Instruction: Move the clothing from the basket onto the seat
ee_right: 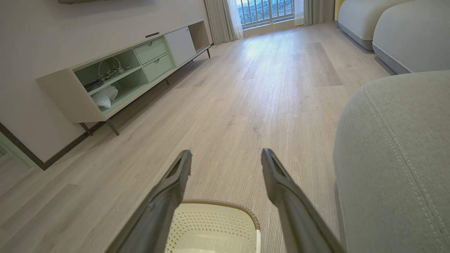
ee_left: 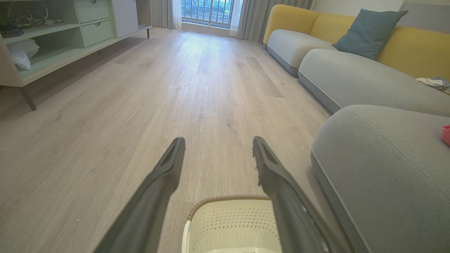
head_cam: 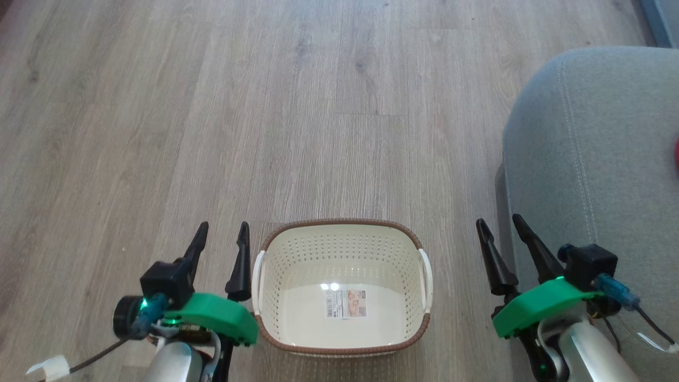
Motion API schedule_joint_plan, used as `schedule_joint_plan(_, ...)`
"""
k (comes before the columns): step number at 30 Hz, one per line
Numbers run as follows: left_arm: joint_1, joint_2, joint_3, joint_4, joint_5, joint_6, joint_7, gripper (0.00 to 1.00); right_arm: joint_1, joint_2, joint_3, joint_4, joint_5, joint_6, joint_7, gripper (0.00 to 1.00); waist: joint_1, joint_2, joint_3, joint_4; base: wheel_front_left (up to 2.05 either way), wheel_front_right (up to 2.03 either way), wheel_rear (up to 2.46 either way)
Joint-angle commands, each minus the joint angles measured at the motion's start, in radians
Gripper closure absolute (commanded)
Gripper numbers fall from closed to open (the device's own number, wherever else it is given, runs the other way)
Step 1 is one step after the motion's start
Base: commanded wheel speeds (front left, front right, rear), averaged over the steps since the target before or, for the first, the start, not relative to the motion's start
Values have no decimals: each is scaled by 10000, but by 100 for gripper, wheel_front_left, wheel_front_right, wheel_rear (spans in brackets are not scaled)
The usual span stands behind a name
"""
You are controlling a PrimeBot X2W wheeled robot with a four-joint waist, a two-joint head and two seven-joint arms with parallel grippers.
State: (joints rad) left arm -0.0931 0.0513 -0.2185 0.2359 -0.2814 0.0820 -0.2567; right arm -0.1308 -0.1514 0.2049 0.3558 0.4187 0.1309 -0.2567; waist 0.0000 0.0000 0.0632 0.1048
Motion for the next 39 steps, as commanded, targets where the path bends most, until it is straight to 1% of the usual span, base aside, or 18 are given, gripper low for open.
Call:
schedule_joint_plan(1,-199,-10,397,-408,-8,-41,-51,0,-303,-33,232,-298,-86,-2,-51,0,0,0,18,-1,0,0,0)
schedule_joint_plan(3,-197,-10,372,-507,-21,-56,-51,0,-325,-29,237,-319,-110,-2,-51,0,0,0,47,-10,0,0,0)
schedule_joint_plan(4,1,0,-16,-113,-3,-8,0,100,1,5,2,27,-51,0,0,100,0,0,46,-10,0,0,0)
schedule_joint_plan(8,253,0,-74,466,-51,-14,25,100,250,14,24,550,-7,0,26,100,0,0,48,-17,0,0,0)
schedule_joint_plan(39,154,144,573,390,-3511,-539,782,100,249,202,-694,136,3025,0,876,100,0,0,-115,-274,0,0,0)
